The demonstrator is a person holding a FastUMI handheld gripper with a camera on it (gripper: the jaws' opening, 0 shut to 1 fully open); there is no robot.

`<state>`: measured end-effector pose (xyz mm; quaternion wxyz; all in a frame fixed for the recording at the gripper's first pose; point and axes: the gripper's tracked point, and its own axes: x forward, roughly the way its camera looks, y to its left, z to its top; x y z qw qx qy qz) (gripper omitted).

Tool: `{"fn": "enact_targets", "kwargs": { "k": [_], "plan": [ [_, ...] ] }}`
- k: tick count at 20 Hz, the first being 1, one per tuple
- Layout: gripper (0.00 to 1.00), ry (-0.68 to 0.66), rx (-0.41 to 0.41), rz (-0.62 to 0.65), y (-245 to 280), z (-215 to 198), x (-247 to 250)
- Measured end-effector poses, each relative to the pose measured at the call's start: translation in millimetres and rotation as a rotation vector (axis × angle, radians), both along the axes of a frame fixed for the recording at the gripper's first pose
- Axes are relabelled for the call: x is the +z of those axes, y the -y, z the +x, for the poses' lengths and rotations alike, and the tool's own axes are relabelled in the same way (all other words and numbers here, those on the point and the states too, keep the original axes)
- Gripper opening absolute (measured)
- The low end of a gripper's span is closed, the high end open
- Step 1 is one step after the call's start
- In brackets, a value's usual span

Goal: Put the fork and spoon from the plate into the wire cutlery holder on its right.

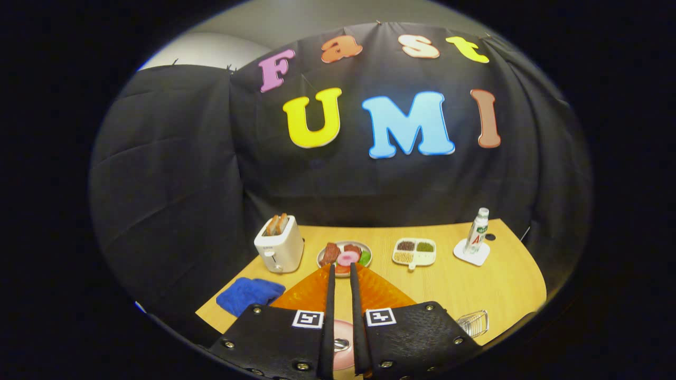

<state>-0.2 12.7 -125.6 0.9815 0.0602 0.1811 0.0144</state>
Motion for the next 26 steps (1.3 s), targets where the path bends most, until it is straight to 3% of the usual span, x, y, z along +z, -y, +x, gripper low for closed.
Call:
{"fn": "enact_targets", "kwargs": {
  "k": [5, 10, 13, 25, 26],
  "plan": [
    [0.16, -0.303, 0.008, 0.097, -15, -13, -103],
    [0.19, -0.521, -0.010, 0.225, -33, -34, -176],
    [0.32, -0.624, -0.030, 0.234, -40, -45, -210],
    [0.32, -0.848, -0.059, 0.210, -60, -63, -281],
    [0.24, -0.857, -0.068, 0.222, -62, -61, -291]
  ]
}}
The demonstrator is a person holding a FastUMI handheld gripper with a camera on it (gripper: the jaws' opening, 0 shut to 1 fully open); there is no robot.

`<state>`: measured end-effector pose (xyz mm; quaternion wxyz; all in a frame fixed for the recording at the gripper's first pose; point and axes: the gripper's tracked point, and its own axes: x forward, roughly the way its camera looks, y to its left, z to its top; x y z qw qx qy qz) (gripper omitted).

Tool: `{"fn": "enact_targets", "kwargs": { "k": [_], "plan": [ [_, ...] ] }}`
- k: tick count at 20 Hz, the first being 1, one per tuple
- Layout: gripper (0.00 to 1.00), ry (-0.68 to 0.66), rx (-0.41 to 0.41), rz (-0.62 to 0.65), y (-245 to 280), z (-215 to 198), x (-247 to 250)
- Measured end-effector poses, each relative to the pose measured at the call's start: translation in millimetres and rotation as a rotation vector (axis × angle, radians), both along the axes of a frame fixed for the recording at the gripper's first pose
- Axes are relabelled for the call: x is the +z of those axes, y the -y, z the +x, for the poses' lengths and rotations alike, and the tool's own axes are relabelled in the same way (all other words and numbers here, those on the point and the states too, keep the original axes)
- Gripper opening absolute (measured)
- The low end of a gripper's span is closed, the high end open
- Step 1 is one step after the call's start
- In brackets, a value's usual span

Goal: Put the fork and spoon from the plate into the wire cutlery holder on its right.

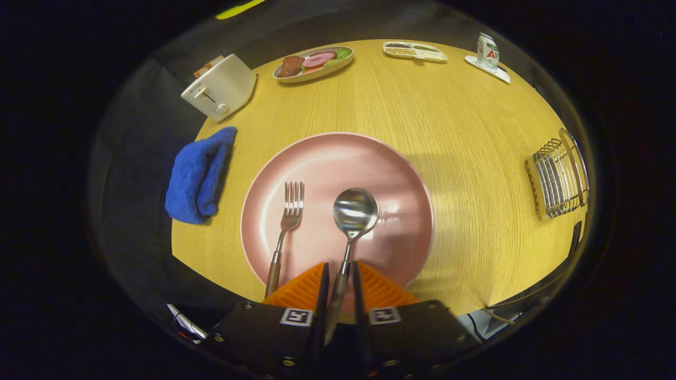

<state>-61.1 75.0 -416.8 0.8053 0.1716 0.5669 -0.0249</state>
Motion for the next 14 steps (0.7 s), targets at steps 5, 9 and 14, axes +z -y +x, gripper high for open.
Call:
{"fn": "enact_targets", "kwargs": {
  "k": [5, 9, 14],
  "plan": [
    [0.07, -0.010, -0.009, 0.042, -3, 1, 9],
    [0.07, 0.015, -0.037, 0.064, -1, 9, 17],
    [0.07, 0.062, -0.063, 0.083, 9, 18, 33]
  ]
}}
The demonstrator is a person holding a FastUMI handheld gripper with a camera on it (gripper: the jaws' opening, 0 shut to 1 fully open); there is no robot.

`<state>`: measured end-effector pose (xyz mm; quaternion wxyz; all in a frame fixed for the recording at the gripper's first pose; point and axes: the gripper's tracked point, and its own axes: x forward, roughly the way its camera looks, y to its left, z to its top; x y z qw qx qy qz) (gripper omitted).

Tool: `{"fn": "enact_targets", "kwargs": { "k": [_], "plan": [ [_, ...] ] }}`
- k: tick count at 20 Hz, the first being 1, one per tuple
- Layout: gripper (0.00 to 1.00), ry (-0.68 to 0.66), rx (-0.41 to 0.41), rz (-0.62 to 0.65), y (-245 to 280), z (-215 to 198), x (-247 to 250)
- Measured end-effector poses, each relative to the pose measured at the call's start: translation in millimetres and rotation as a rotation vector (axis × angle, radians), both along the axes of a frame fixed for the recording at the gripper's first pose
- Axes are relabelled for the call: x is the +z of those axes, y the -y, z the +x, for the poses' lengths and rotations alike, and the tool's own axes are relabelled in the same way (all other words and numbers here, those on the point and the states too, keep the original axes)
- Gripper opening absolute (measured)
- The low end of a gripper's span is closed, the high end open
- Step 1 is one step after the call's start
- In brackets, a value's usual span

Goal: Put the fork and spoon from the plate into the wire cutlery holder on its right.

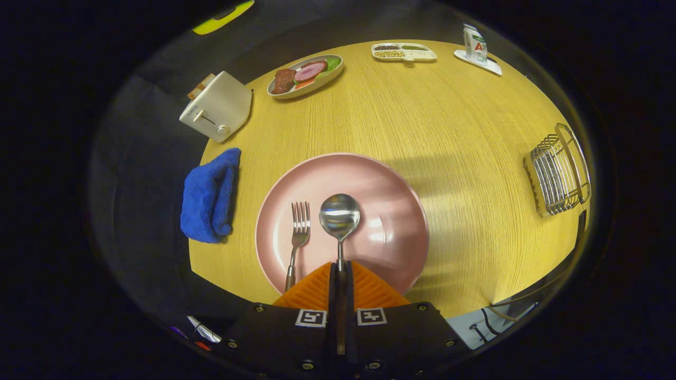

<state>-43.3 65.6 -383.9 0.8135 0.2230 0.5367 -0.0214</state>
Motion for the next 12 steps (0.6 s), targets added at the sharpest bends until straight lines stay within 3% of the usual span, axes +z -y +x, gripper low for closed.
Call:
{"fn": "enact_targets", "kwargs": {
  "k": [6, 12],
  "plan": [
    [0.07, 0.090, -0.109, 0.032, 29, 9, 37],
    [0.07, 0.185, -0.287, 0.058, 92, -4, 86]
  ]
}}
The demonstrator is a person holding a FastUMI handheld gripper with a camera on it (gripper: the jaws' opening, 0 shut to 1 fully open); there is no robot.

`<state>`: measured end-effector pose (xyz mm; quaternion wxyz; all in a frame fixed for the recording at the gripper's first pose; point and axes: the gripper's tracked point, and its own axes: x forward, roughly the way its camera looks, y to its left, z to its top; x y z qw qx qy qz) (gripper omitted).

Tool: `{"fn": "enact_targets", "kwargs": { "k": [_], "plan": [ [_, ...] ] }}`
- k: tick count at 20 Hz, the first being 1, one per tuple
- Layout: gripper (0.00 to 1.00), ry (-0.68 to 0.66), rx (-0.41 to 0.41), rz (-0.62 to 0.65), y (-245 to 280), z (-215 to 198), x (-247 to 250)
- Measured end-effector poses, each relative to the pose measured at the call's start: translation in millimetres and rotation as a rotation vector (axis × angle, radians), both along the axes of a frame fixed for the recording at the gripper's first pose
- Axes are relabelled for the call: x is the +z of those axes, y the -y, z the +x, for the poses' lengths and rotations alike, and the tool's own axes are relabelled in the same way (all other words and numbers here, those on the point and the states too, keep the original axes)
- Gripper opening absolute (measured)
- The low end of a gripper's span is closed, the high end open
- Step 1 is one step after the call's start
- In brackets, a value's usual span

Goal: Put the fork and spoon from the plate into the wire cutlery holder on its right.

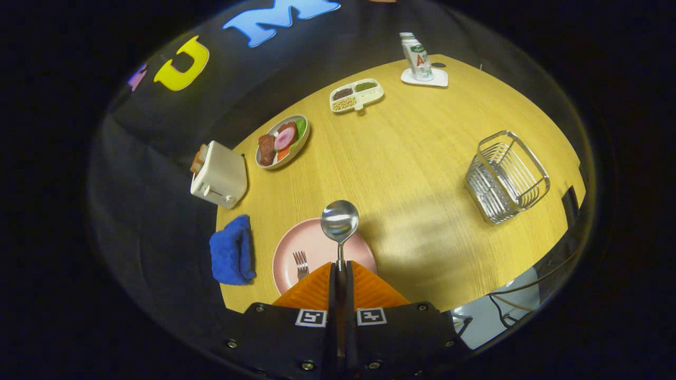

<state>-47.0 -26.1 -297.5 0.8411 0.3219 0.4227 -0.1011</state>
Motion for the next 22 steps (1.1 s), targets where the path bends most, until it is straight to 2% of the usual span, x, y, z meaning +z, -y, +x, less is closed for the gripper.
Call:
{"fn": "enact_targets", "kwargs": {
  "k": [4, 9, 15, 22],
  "plan": [
    [0.07, 0.035, -0.137, -0.033, 67, -21, 22],
    [0.07, -0.011, -0.241, -0.085, 138, -50, 19],
    [0.07, -0.112, -0.257, -0.079, 167, -64, -7],
    [0.08, -0.148, -0.254, -0.088, 171, -62, -16]
  ]
}}
